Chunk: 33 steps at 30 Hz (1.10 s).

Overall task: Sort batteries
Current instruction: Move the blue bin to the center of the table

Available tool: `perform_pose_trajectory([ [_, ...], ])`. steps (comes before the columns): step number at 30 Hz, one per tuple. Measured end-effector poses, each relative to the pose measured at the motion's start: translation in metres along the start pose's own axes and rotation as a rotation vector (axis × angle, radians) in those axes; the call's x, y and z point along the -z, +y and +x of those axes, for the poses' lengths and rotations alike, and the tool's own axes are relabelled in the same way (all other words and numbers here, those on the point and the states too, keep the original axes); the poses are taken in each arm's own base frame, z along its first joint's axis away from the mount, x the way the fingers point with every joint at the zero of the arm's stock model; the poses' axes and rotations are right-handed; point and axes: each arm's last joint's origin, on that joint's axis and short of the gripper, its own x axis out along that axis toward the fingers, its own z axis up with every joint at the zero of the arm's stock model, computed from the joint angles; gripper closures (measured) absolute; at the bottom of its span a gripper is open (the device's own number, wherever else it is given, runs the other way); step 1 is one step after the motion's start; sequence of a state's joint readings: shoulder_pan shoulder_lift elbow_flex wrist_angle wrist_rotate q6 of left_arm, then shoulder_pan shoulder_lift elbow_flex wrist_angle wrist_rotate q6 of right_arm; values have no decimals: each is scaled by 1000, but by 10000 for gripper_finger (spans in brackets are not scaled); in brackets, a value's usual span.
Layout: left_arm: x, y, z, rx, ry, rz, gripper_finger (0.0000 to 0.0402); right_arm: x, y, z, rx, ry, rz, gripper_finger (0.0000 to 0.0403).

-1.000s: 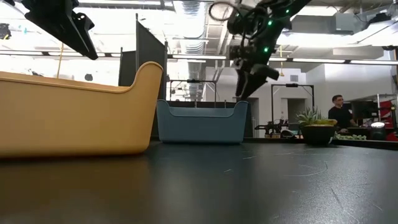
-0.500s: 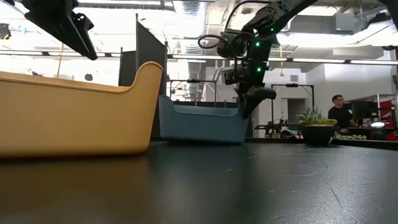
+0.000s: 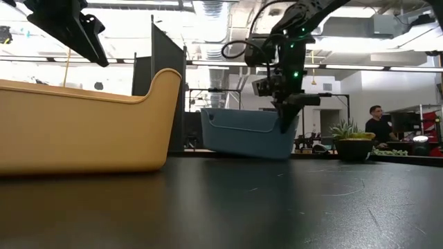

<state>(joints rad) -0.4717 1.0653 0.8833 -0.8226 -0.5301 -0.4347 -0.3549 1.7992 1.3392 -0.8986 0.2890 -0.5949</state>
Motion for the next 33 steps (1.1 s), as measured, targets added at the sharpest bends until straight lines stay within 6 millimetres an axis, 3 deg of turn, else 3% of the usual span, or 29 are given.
perform_pose_trajectory([
  [8, 0, 0, 0, 0, 0, 0, 223, -4, 35, -17, -64, 79, 1, 397],
  [14, 0, 0, 0, 0, 0, -1, 223, -1, 66, -50, -126, 76, 54, 398],
  [21, 0, 0, 0, 0, -2, -11, 223, 0, 117, -86, -198, 68, 114, 398],
  [27, 0, 0, 0, 0, -2, -41, 223, -7, 168, -104, -231, 32, 132, 398],
  [33, 0, 0, 0, 1, -3, -77, 223, -11, 203, -117, -271, -35, 182, 398],
])
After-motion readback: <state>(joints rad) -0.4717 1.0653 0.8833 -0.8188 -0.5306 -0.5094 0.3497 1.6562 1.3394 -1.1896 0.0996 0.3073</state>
